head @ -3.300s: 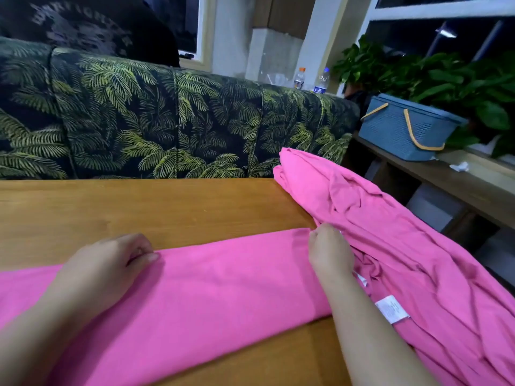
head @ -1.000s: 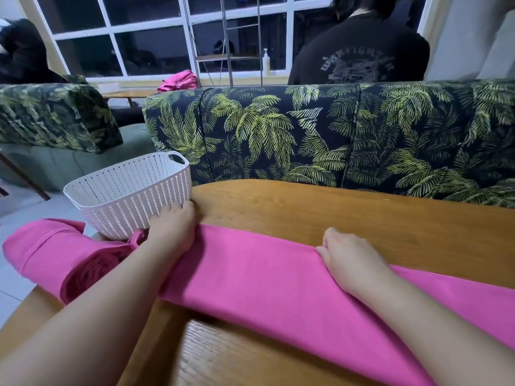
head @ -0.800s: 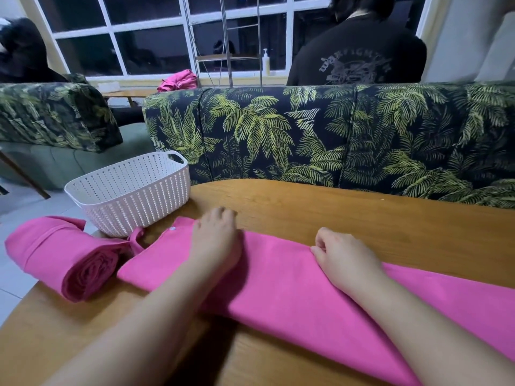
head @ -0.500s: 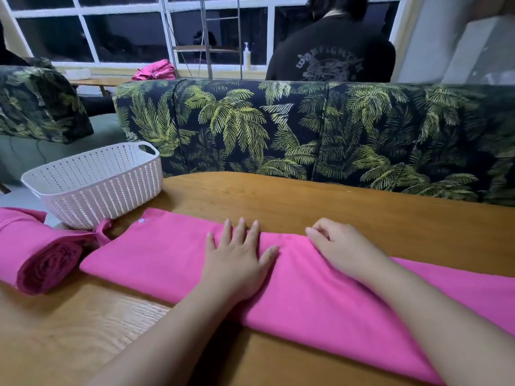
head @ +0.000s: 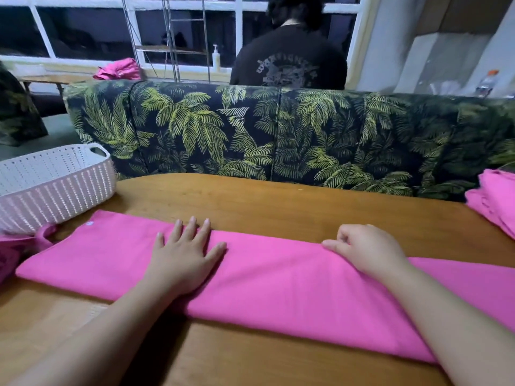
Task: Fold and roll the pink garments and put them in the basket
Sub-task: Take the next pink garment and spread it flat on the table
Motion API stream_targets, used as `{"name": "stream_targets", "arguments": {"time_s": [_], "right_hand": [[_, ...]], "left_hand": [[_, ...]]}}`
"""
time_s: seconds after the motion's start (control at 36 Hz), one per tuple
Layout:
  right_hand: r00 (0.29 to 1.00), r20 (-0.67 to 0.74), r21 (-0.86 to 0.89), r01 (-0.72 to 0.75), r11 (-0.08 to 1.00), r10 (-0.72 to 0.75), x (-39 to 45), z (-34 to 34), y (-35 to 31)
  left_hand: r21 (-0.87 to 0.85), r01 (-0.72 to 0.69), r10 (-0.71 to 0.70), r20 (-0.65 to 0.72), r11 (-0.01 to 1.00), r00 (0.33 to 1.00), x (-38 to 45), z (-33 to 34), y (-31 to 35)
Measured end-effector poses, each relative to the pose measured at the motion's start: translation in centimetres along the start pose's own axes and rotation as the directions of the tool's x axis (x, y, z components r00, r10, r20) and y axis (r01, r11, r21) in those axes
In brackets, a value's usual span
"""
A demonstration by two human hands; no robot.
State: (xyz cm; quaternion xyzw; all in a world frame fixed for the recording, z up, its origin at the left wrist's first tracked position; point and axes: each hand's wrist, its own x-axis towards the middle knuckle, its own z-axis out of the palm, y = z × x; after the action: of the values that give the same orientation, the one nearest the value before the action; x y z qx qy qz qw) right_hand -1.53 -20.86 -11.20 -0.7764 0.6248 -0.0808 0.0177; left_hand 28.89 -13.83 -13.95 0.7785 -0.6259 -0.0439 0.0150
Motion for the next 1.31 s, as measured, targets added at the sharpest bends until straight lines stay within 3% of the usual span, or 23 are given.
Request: {"name": "stream_targets", "arguments": {"time_s": [0.25, 0.39, 0.67, 0.78, 1.11, 1.31], "right_hand": [[0.996, 0.009, 0.076, -0.085, 0.993, 0.085, -1.7, -0.7, 4.2], [0.996, 0.038, 0.198, -0.088, 0.976, 0.082, -2.9, -1.2, 7.9], [0.989, 0.019, 0.017, -0.149, 0.989, 0.149, -5.4, -2.3, 15.3], [0.989, -0.019, -0.085, -0.15, 0.985, 0.149, -6.2, -2.6, 17.5], [0.981, -0.068, -0.271, -0.192, 0.943, 0.181, -6.7, -3.5, 21.8], [0.935, -0.133, -0.114, -0.344, 0.932, 0.329, -8.4, -4.5, 24.1]], "left_hand": [[0.007, 0.061, -0.061, 0.017, 0.998, 0.998, -0.6, -0.5, 2.5], [-0.101, -0.141, 0.146, 0.05, 0.985, 0.988, -2.2, 0.2, 9.6], [-0.11, -0.335, 0.341, 0.047, 0.936, 0.939, -4.2, 1.6, 20.9], [-0.069, -0.384, 0.384, -0.019, 0.921, 0.923, -4.2, 2.6, 21.3], [-0.01, -0.406, 0.406, 0.005, 0.914, 0.914, -4.1, 2.7, 21.2], [0.004, -0.383, 0.382, 0.054, 0.924, 0.923, -4.4, 2.0, 21.8]]}}
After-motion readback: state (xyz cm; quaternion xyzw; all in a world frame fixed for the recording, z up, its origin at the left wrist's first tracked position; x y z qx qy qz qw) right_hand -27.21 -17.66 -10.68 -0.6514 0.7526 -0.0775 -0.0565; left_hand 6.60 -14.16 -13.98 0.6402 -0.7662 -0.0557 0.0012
